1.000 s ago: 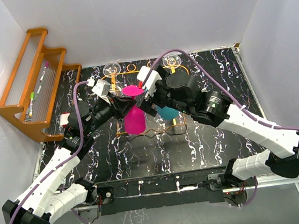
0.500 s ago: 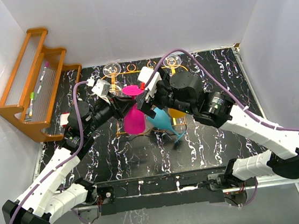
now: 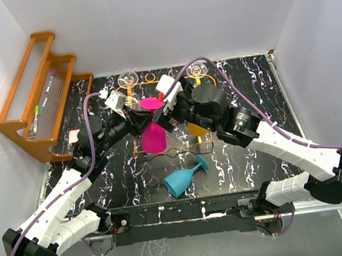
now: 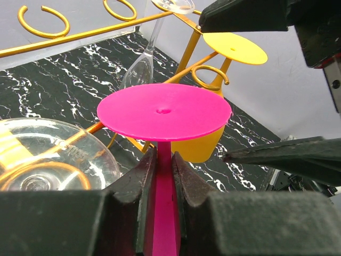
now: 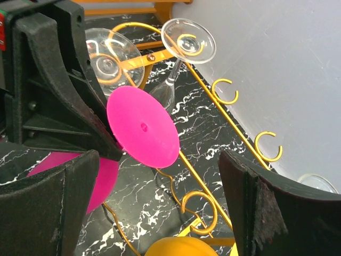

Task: Place the wine glass upside down on the wine glass rack

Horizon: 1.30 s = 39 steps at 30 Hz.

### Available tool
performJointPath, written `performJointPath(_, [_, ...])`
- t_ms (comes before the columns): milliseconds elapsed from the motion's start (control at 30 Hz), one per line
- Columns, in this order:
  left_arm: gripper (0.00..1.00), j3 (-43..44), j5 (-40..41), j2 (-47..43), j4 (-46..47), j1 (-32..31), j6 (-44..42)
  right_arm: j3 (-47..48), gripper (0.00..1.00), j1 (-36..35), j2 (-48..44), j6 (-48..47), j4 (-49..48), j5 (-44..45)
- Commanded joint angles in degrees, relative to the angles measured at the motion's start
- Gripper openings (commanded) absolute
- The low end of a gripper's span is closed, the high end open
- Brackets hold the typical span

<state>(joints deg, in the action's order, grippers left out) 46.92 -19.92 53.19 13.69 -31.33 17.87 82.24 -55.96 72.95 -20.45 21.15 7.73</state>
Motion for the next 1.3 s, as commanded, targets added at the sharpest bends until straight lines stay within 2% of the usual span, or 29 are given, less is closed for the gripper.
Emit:
performJointPath(0, [0.11, -0.4, 0.7, -0.5, 0.1, 0.5, 0.3, -2.0, 0.99, 0.1, -1.7, 1.3, -8.6, 3.5])
performJointPath(267, [0.13, -0.2, 0.2, -0.6, 0.2, 0.5, 0.8, -3.0, 0.99, 0.0, -0.4, 1.7, -11.5, 5.7])
performJointPath(467, [0.2, 0.0, 0.0, -0.8, -0.1, 0.5, 0.9, -3.8, 0.99, 0.0, 0.1, 2.0, -14.1, 7.0])
performJointPath(867, [0.21, 0.5, -0.7, -1.3, -1.0, 0.5, 1.8, -5.3, 0.99, -0.5, 1.3, 1.6, -14.7, 9.2])
performJointPath(1267, [0.26, 4.8, -3.0, -3.3, -9.4, 0.5, 2.7, -6.5, 0.99, -0.7, 0.3, 2.2, -13.7, 11.1])
